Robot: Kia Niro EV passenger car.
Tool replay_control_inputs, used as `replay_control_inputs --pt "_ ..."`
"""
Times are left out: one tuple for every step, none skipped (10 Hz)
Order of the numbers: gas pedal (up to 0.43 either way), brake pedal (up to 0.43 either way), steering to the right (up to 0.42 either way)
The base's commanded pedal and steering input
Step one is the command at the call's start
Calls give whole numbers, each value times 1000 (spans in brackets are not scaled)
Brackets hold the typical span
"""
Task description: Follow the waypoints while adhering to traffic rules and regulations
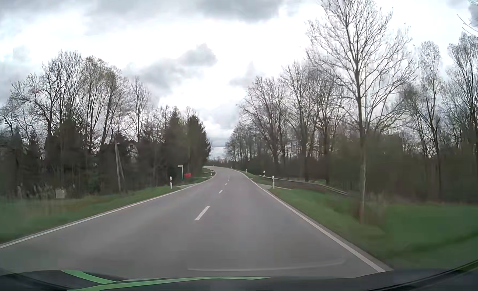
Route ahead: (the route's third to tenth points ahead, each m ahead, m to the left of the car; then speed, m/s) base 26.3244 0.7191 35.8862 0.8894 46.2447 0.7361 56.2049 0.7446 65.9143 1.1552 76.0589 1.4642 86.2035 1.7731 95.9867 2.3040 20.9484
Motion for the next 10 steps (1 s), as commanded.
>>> replay_control_inputs --pt "118 0 3" --pt "138 0 3" --pt "138 0 3" --pt "150 0 3" --pt "150 0 2" --pt "157 0 1" --pt "157 0 1" --pt "157 0 0" --pt "169 0 0" --pt "177 0 0"
